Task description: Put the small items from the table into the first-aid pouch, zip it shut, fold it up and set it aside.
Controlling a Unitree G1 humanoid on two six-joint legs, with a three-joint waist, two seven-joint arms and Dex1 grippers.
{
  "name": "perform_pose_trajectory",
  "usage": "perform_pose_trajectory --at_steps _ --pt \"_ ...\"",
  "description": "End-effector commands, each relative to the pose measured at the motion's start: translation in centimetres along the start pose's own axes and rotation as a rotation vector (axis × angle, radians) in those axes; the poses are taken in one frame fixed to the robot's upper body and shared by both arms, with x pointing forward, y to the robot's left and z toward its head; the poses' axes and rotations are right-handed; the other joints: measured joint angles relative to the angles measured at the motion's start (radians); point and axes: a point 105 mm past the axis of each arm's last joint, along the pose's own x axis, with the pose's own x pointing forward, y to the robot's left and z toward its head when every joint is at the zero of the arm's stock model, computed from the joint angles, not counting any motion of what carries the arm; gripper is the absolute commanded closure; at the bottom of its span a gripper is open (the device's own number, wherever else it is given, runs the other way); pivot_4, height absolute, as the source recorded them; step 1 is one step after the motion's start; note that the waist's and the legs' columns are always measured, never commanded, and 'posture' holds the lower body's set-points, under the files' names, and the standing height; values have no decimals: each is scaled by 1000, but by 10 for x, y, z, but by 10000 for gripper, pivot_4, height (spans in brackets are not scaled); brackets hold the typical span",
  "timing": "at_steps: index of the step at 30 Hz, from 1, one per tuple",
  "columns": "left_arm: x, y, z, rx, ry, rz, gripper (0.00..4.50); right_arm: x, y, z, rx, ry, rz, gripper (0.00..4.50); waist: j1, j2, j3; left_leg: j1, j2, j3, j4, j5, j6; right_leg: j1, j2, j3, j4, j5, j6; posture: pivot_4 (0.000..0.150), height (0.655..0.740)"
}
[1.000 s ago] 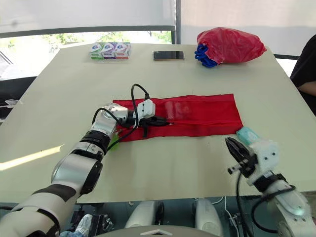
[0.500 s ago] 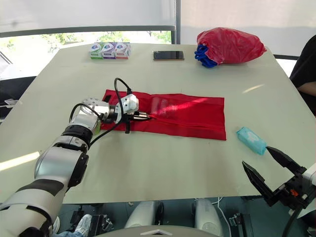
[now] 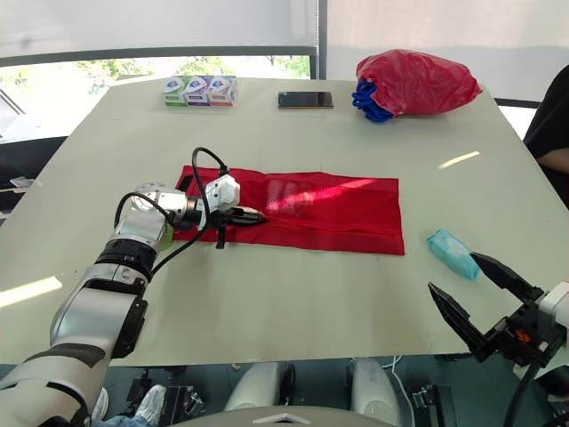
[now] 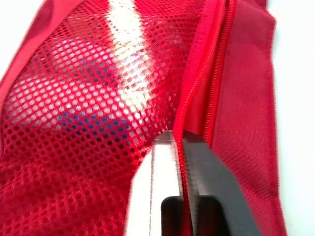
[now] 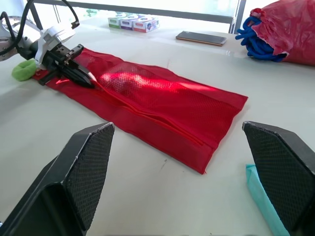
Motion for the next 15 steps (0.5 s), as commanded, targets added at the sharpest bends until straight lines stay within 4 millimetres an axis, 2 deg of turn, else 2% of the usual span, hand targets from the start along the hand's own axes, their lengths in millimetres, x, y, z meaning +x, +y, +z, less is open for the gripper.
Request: perform_pose_trajectory --at_steps 1,3,4,5,6,11,15 --pt "-11 12 18 47 -51 66 23490 1 1 9 -40 -25 14 0 1 0 0 0 0 0 0 0 0 0 0 0 0 0 0 1500 7400" --pt "-14 9 23 40 -72 36 13821 1 2 9 -42 -25 16 0 2 0 0 0 0 0 0 0 0 0 0 0 0 0 0 1500 7400" --pt "-15 6 24 38 -79 19 10820 1 2 9 -42 -25 18 0 2 0 0 0 -1 0 0 0 0 0 0 0 0 0 0 1500 7400" --pt "-16 5 24 39 -78 10 4476 1 3 9 -42 -25 19 0 2 0 0 0 0 0 0 0 0 0 0 0 0 0 0 1500 7400" --pt "-17 4 24 40 -75 6 1450 2 4 9 -42 -25 20 0 2 0 0 0 0 0 0 0 0 0 0 0 0 0 0 1500 7400" --pt "-17 1 24 55 -68 4 1450 4 6 8 -42 -26 27 0 2 0 0 0 0 0 0 0 0 0 0 0 0 0 0 1500 7400" --pt "-21 8 19 57 -40 63 1450 5 6 8 -46 -28 30 0 5 0 0 0 0 0 0 0 0 0 0 0 0 0 0 1500 7400"
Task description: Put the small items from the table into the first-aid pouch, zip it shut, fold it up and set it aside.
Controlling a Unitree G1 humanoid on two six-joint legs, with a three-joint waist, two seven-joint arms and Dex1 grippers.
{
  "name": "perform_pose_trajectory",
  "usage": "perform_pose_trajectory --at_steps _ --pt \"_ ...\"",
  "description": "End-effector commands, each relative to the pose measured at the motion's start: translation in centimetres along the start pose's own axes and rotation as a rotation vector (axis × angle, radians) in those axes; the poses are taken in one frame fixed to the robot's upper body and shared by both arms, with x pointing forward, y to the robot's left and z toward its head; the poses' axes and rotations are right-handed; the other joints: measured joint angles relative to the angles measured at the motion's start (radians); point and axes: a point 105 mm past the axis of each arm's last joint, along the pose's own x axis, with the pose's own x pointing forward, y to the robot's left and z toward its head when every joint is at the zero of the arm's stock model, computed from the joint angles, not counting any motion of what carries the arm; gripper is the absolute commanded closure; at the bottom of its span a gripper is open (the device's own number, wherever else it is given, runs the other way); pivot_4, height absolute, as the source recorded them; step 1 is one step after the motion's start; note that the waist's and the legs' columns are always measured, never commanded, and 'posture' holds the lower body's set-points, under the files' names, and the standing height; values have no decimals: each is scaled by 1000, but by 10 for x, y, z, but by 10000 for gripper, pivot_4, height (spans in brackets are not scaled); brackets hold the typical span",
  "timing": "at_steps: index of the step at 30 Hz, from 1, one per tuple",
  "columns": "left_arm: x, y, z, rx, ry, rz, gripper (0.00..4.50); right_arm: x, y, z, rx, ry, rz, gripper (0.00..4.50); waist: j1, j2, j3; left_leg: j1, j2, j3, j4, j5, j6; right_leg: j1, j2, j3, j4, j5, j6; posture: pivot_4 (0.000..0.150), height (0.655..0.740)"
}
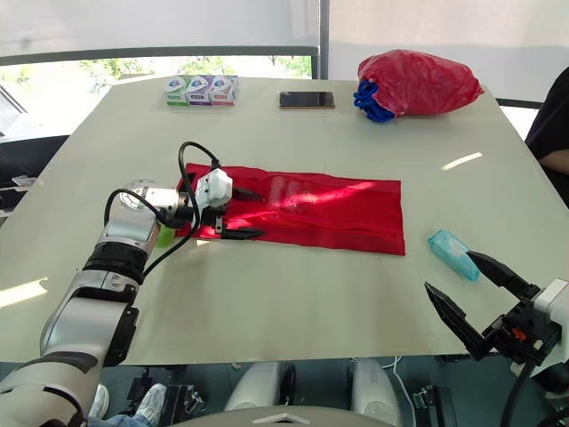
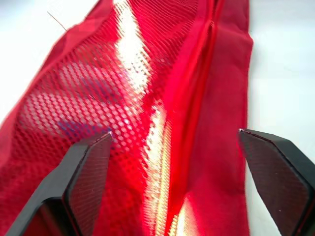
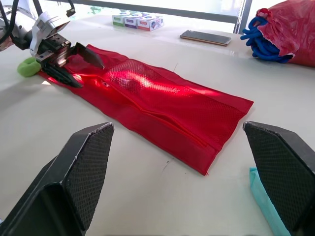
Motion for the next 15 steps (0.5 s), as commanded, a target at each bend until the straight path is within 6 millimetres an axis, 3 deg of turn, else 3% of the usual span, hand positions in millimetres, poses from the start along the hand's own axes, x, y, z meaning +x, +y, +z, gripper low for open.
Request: perform_pose_trajectory --at_steps 1,7,10,13,15 --pt "-11 14 5 43 10 87 1450 4 5 9 -35 -38 23 0 0 0 0 0 0 0 0 0 0 0 0 0 0 0 0 1500 7400" --pt "-13 18 3 46 17 117 1450 6 6 10 -37 -46 28 0 0 0 0 0 -1 0 0 0 0 0 0 0 0 0 0 1500 7400" --pt "-17 25 -9 18 64 176 1450 7 6 10 -40 -47 31 0 0 0 0 0 -1 0 0 0 0 0 0 0 0 0 0 1500 7400" --pt "-18 26 -15 14 85 186 10458 8 6 11 -41 -51 32 0 0 0 0 0 -2 0 0 0 0 0 0 0 0 0 0 1500 7400" --pt "-16 23 -10 3 52 161 20217 9 6 11 -42 -52 32 0 0 0 0 0 -2 0 0 0 0 0 0 0 0 0 0 1500 7400"
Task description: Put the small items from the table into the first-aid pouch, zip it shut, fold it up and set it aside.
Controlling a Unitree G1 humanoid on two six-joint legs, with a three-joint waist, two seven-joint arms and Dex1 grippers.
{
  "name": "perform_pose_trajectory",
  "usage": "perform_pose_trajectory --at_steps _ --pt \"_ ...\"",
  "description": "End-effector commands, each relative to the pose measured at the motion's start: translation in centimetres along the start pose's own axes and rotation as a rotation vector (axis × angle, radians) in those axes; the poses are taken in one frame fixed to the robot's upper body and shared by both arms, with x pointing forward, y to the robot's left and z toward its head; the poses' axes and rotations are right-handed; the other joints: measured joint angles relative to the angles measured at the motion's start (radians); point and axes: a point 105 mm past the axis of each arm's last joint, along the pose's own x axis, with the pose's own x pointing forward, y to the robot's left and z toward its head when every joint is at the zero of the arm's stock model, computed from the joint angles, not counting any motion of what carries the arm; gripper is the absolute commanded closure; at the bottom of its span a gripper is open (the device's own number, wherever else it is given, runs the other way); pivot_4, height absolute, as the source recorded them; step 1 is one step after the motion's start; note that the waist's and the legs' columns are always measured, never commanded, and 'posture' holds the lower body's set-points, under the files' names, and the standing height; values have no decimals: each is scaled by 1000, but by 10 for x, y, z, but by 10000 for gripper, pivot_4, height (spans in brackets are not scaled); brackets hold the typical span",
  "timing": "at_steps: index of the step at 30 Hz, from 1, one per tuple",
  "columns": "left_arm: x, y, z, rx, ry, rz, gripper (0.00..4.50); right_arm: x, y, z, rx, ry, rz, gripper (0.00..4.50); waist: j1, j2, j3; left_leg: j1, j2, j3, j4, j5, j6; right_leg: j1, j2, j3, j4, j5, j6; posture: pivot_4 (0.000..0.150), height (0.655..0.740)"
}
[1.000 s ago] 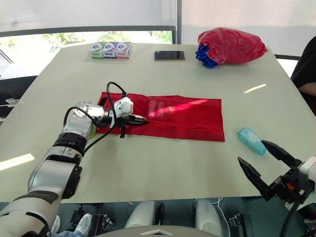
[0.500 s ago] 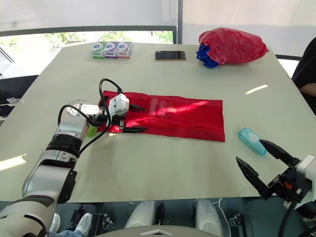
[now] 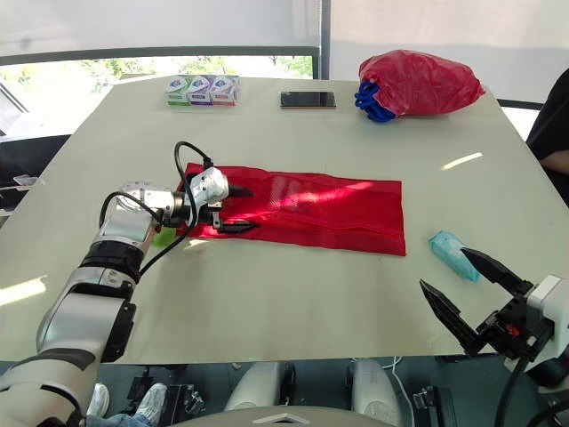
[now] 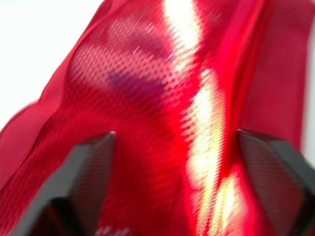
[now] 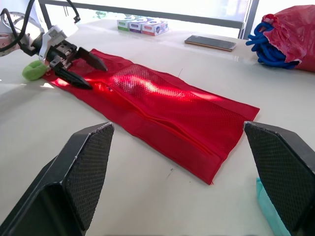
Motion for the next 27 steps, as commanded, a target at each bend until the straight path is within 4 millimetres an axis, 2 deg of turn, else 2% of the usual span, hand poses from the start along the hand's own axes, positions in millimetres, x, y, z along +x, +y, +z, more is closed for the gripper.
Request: perform_pose_trajectory --at_steps 1,4,5,6,13,17,21,25,26,27 --pt "-5 5 13 20 -45 1 25461 2 4 9 -41 -30 19 0 0 0 0 0 0 0 0 0 0 0 0 0 0 0 0 1500 7400" --pt "-6 2 9 23 -26 -22 37786 3 4 9 -42 -30 19 0 0 0 0 0 0 0 0 0 0 0 0 0 0 0 0 1500 7400" --pt "-6 -1 8 15 -26 -41 43134 3 4 9 -43 -30 19 0 0 0 0 0 0 0 0 0 0 0 0 0 0 0 0 1500 7400" --pt "-7 -3 8 9 -29 -54 44172 4 4 9 -44 -30 19 0 0 0 0 0 0 0 0 0 0 0 0 0 0 0 0 1500 7400" --pt "-18 -27 18 -35 -56 -228 44172 5 4 10 -45 -37 26 0 -3 0 0 0 2 0 0 0 0 0 0 0 0 0 0 1500 7400" --pt "-21 -31 23 -38 -53 -235 44172 5 5 11 -43 -40 34 0 -3 0 0 0 2 0 0 0 0 0 0 0 0 0 0 1500 7400" --pt "-23 -27 17 -47 -29 -189 44172 5 7 10 -50 -33 57 0 -2 0 0 0 2 0 0 0 0 0 0 0 0 0 0 1500 7400" --pt "-27 -31 16 -79 -27 -232 44172 6 10 12 -108 -31 111 0 -3 0 0 0 2 0 0 0 0 0 0 0 0 0 0 1500 7400" --pt "-28 -33 17 -84 -29 -248 38248 5 12 13 -114 -28 132 0 -3 0 0 0 2 0 0 0 0 0 0 0 0 0 0 1500 7400" --pt "-29 -34 17 -88 -30 -259 34930 5 12 13 -117 -24 146 0 -4 0 0 0 2 0 0 0 0 0 0 0 0 0 0 1500 7400"
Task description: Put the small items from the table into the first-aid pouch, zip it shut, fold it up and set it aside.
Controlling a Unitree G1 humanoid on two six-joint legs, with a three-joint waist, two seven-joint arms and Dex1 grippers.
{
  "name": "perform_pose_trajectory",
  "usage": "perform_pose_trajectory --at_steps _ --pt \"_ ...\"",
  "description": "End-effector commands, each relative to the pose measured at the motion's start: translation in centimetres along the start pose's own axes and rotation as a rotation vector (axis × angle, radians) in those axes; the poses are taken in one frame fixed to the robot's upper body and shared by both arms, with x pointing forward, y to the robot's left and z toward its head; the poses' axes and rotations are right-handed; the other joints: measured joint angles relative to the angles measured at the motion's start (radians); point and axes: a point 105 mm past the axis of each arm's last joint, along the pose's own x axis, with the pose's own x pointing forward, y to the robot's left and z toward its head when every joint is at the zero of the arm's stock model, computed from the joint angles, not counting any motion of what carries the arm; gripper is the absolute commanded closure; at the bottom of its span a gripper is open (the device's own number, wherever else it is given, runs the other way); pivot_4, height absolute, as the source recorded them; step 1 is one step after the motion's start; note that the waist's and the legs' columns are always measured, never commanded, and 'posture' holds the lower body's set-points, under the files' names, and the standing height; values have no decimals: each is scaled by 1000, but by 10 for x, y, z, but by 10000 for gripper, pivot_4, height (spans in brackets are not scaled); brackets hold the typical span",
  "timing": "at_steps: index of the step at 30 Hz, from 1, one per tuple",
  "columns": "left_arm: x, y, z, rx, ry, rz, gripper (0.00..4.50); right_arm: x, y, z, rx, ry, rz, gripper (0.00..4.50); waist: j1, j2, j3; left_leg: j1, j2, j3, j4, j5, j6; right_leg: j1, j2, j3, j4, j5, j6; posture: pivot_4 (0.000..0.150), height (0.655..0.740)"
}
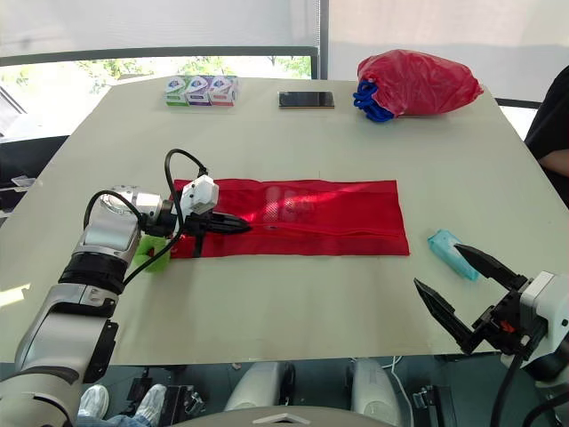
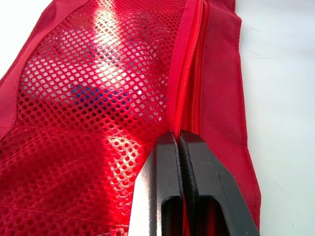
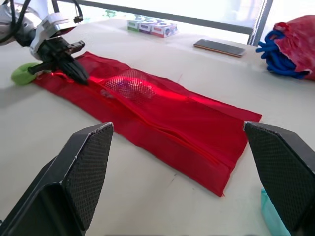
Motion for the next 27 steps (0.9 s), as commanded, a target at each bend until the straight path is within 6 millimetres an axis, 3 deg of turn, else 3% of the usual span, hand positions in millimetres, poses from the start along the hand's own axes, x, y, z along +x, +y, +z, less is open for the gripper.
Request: perform_pose_trajectory --at_steps 1,6,8,12,16,20,23,27 --pt "-10 -2 9 25 -12 -28 29650 0 5 9 -47 -16 59 0 -1 0 0 0 0 0 0 0 0 0 0 0 0 0 0 1500 7400" --pt "-20 4 29 67 -60 -43 8323 0 2 10 -39 5 75 0 7 0 0 0 0 0 0 0 0 0 0 0 0 0 0 1500 7400" --pt "-19 -4 45 86 -111 -94 1110 -1 0 9 -37 10 70 0 8 0 0 0 0 0 1 0 0 0 0 0 0 0 0 1500 7400" --pt "3 -14 71 139 -195 -128 201 -3 -2 11 -30 2 47 0 13 0 0 0 1 0 1 0 0 0 -1 0 0 0 0 1500 7400" --pt "65 -15 95 225 -252 -52 201 0 -2 12 -29 -3 31 0 24 0 0 0 0 0 2 0 0 1 -1 1 0 0 0 1500 7400" --pt "103 -16 110 222 -308 -4 201 0 -4 14 -42 -7 15 0 21 0 0 -2 -3 -1 3 0 0 1 -1 1 -1 0 0 1500 7400" --pt "132 -21 117 208 -320 2 201 0 -5 15 -51 -10 -3 0 19 1 0 -1 -3 -1 3 0 0 1 0 2 0 0 0 1500 7400" --pt "152 -18 113 233 -264 15 201 0 -6 16 -60 -15 -23 0 19 1 0 -1 -3 0 3 0 0 1 0 2 0 0 0 1500 7400"
